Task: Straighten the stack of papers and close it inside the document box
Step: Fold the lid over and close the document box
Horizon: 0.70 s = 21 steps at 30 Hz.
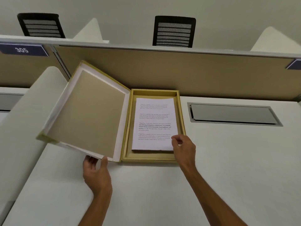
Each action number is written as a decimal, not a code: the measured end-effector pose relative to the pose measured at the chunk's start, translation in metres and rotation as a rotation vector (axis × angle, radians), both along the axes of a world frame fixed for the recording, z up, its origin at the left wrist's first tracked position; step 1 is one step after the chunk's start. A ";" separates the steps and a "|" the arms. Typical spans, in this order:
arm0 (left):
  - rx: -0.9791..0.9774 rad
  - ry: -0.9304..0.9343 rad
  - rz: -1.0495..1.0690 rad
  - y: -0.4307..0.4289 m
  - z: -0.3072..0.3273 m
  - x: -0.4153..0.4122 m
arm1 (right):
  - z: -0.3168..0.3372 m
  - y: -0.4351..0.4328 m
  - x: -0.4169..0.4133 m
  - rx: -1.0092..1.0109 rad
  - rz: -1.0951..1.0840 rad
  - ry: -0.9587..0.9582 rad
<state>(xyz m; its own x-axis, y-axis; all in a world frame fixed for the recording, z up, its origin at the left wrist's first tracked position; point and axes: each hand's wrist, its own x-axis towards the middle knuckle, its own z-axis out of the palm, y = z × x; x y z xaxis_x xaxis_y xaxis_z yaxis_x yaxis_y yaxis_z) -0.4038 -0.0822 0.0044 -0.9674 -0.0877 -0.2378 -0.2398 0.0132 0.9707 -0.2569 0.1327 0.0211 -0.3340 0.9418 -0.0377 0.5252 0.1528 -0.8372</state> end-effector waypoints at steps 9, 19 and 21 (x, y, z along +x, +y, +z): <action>-0.329 0.460 -0.425 0.023 0.012 0.027 | 0.041 0.009 -0.009 -0.349 0.076 0.367; -0.692 0.950 -0.824 0.044 -0.011 0.032 | 0.054 0.040 0.021 -0.581 -0.041 0.173; -0.720 0.971 -0.899 0.043 -0.013 0.029 | 0.041 0.044 0.028 -0.519 -0.056 0.074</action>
<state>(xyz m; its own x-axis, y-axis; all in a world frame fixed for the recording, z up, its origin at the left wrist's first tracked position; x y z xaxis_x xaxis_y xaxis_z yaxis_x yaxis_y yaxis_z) -0.3743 -0.0389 -0.0085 -0.5120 0.7876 0.3428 0.8211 0.3315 0.4647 -0.2286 0.1771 0.0618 -0.3029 0.8218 -0.4827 0.4576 -0.3189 -0.8300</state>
